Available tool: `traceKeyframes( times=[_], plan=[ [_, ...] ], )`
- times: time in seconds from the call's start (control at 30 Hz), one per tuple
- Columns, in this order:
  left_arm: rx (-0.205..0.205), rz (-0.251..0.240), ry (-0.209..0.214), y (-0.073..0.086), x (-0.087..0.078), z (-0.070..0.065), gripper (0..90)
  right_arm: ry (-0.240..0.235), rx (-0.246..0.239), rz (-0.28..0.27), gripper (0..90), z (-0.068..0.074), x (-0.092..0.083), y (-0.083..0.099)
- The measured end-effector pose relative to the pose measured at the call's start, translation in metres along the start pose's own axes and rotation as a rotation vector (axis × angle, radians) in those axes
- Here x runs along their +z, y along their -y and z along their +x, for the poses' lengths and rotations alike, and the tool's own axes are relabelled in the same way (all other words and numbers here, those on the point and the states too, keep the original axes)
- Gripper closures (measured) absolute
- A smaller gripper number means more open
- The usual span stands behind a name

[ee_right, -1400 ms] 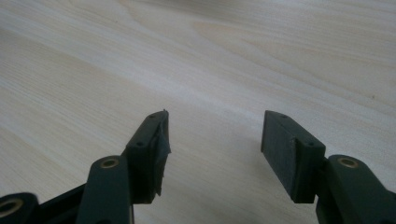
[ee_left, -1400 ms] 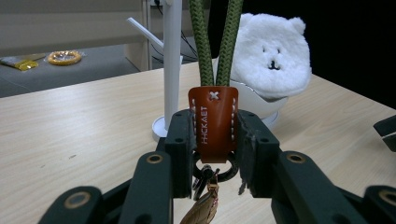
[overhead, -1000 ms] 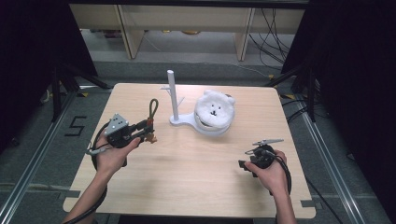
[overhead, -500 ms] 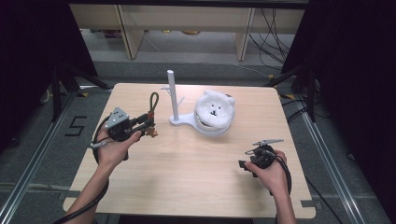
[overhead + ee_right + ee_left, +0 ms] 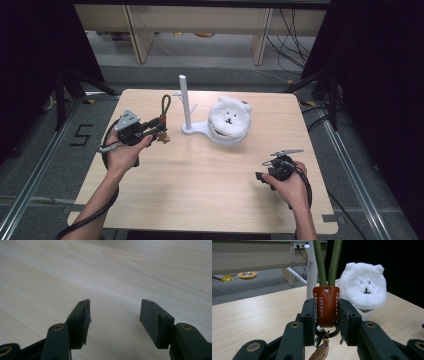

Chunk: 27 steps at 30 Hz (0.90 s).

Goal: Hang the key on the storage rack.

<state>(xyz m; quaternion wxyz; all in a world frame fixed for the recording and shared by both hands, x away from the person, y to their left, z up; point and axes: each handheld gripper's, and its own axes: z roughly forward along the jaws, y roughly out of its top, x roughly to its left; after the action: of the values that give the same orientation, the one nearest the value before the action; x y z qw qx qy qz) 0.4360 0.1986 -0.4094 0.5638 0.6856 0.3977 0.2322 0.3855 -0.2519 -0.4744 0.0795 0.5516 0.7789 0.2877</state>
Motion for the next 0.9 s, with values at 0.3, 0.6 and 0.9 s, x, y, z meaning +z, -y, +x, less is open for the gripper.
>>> traceKeyframes(
  times=[0.3,0.6,0.9],
  plan=[
    [0.0,0.005,-0.004,-0.005,0.007,0.003,67.7,0.002,0.0,0.002,42.6,0.0,0.0,0.0],
    [-0.002,0.007,-0.006,-0.012,0.016,0.005,67.6,-0.002,0.007,-0.015,42.5,0.0,0.001,0.001],
    [-0.013,0.015,-0.008,-0.014,0.025,0.008,67.6,-0.004,0.002,-0.012,42.4,0.0,0.001,0.001]
  ],
)
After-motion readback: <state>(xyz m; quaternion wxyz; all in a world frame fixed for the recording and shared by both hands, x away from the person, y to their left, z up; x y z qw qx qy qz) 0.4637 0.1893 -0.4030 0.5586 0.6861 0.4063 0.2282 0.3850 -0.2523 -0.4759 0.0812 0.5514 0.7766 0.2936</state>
